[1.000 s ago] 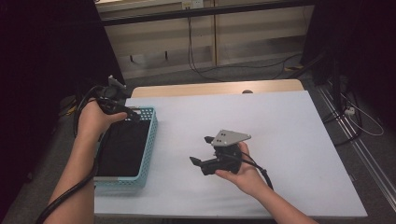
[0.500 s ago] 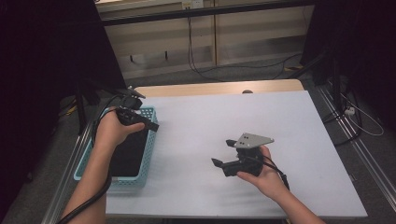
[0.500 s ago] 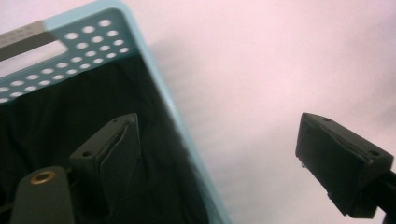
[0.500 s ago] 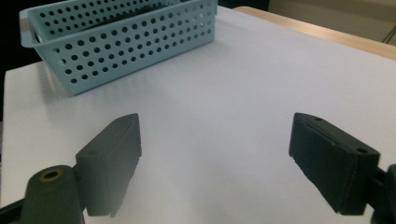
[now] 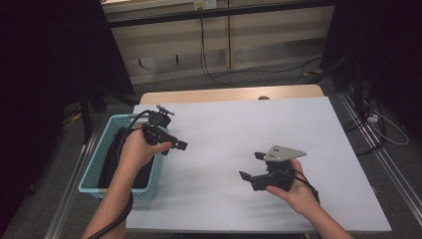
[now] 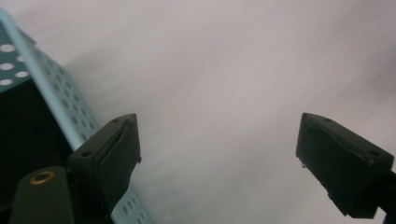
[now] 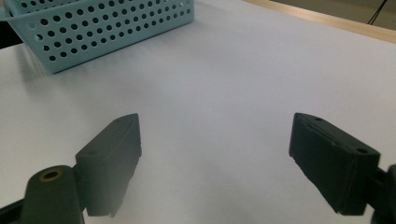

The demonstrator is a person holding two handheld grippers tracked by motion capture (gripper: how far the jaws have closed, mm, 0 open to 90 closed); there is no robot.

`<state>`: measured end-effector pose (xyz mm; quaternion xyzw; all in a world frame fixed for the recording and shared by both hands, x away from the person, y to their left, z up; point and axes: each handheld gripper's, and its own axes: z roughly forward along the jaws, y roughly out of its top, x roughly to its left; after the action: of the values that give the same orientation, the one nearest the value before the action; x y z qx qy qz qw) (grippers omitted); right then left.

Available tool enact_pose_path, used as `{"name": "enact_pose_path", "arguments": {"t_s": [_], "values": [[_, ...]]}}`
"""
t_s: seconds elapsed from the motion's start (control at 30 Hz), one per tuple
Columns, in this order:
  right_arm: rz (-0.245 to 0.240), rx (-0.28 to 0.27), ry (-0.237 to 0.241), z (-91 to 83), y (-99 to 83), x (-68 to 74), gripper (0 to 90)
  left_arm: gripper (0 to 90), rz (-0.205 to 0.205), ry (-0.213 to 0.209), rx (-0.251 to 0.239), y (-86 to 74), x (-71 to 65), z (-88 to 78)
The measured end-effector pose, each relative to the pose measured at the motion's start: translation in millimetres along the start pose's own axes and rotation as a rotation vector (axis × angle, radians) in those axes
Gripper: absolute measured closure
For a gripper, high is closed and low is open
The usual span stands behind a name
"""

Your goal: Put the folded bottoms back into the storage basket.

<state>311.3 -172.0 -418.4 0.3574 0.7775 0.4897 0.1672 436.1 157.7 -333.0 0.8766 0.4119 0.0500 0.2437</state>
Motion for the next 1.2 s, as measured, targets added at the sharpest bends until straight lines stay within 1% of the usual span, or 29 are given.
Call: {"name": "enact_pose_path", "arguments": {"t_s": [0.1,0.2,0.27,0.3,0.43,0.67,0.73,0.77,0.8,0.83,0.9,0.93,1.03,1.07,1.1,1.13,1.2], "values": [[0.0,0.006,-0.004,-3.5,-2.9,-2.7,16.5,13.6,0.011,-0.02,0.002,-1.9,-6.2,6.6],[0.005,0.006,-0.011,-6.8,-4.9,-5.3,16.5,13.4,0.024,-0.027,0.002,-3.9,-10.7,12.2],[0.006,0.007,-0.013,-9.0,-5.9,-6.4,16.4,13.5,0.024,-0.036,-0.005,-5.2,-13.7,15.0],[0.006,0.005,-0.015,-9.9,-6.5,-7.0,16.4,13.4,0.035,-0.037,-0.011,-6.0,-15.5,16.4],[0.007,0.014,-0.019,-13.3,-9.7,-9.6,16.4,13.4,0.038,-0.049,-0.018,-8.7,-21.4,20.9],[0.014,0.025,-0.024,-19.8,-15.4,-14.3,16.4,13.3,0.066,-0.067,-0.022,-15.2,-29.4,27.1],[0.018,0.027,-0.028,-22.0,-17.0,-15.8,16.4,13.2,0.061,-0.074,-0.029,-17.3,-31.9,29.0],[0.018,0.029,-0.03,-23.2,-17.8,-16.6,16.4,13.2,0.07,-0.077,-0.026,-18.3,-32.3,29.6],[0.02,0.029,-0.03,-24.3,-18.5,-17.2,16.4,13.2,0.063,-0.082,-0.029,-19.7,-33.3,30.5],[0.019,0.03,-0.031,-25.3,-19.1,-17.8,16.4,13.2,0.067,-0.083,-0.031,-20.9,-33.9,31.8],[0.019,0.033,-0.034,-27.4,-20.5,-18.6,16.4,13.2,0.062,-0.091,-0.034,-23.8,-35.1,34.2],[0.021,0.034,-0.033,-28.4,-21.1,-18.8,16.4,13.1,0.071,-0.091,-0.033,-25.3,-35.4,35.5],[0.018,0.036,-0.033,-31.8,-22.9,-19.8,16.3,13.1,0.081,-0.098,-0.028,-29.6,-36.3,38.3],[0.019,0.037,-0.034,-33.0,-23.5,-20.0,16.3,13.1,0.074,-0.1,-0.031,-31.1,-36.9,39.2],[0.018,0.038,-0.035,-34.2,-24.1,-20.8,16.3,13.1,0.084,-0.1,-0.028,-32.0,-36.5,39.9],[0.018,0.04,-0.033,-35.3,-24.6,-21.6,16.3,13.1,0.076,-0.104,-0.032,-33.2,-36.9,40.5],[0.018,0.045,-0.033,-37.7,-25.7,-23.5,16.4,13.1,0.078,-0.109,-0.028,-35.1,-35.9,41.2]]}}
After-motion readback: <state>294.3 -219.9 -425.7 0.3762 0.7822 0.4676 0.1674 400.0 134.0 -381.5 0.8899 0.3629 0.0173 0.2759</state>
